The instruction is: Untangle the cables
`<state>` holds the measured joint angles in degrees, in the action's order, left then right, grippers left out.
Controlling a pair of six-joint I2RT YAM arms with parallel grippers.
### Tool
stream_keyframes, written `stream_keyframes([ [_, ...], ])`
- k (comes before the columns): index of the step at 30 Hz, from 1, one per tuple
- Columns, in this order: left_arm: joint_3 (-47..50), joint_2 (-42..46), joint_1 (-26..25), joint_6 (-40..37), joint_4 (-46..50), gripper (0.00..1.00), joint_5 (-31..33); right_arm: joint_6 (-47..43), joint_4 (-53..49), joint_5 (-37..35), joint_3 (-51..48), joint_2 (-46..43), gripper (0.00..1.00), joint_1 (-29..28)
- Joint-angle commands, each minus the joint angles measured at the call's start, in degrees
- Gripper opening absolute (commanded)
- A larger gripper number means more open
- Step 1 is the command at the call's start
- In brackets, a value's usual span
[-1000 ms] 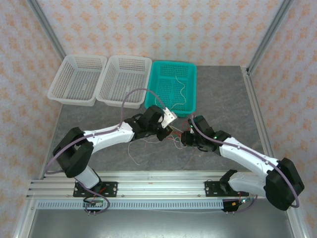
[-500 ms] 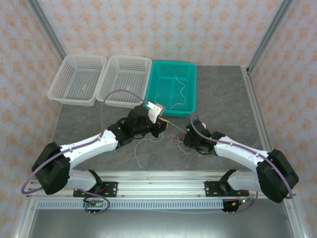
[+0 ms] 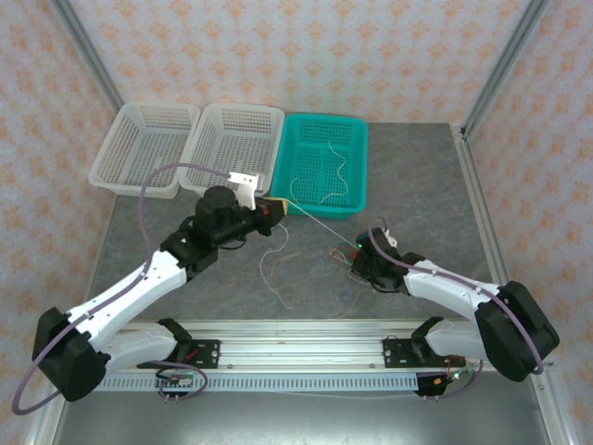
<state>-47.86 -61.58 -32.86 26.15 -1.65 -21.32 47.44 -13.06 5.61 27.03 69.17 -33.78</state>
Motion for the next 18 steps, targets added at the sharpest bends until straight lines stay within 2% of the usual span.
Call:
stream_keyframes([
  [1, -2.19, 5.79, 4.52, 4.16, -3.68, 0.00, 5.79, 5.03, -8.11, -3.11, -3.83, 1.85, 0.18, 2.80],
  [6, -0.36, 10.73, 9.90, 11.77, -2.14, 0.00, 7.68, 4.92, -9.16, -3.54, -3.77, 1.83, 0.20, 3.34],
  [9, 0.86, 14.70, 13.82, 13.68, 0.73, 0.00, 11.25, 5.48, -9.56, -3.26, -3.99, 1.90, 0.20, 4.28],
  [12, 2.64, 18.00, 18.51, 15.65, 1.27, 0.00, 11.52, 6.61, -10.07, -3.72, -4.51, 1.83, 0.21, 5.12],
  [14, 2.54, 17.56, 19.32, 15.23, 0.60, 0.00, 8.21, 7.13, -10.27, -4.18, -4.56, 1.18, 0.21, 5.11],
  [16, 1.86, 15.32, 18.95, 14.31, -1.31, 0.00, 1.67, 6.05, -9.45, -3.36, -4.33, 0.24, 0.21, 5.13],
  [18, 2.16, 14.07, 17.43, 13.30, -3.13, 0.00, -2.21, 3.70, -8.33, -1.63, -3.74, -0.99, 0.28, 5.13],
])
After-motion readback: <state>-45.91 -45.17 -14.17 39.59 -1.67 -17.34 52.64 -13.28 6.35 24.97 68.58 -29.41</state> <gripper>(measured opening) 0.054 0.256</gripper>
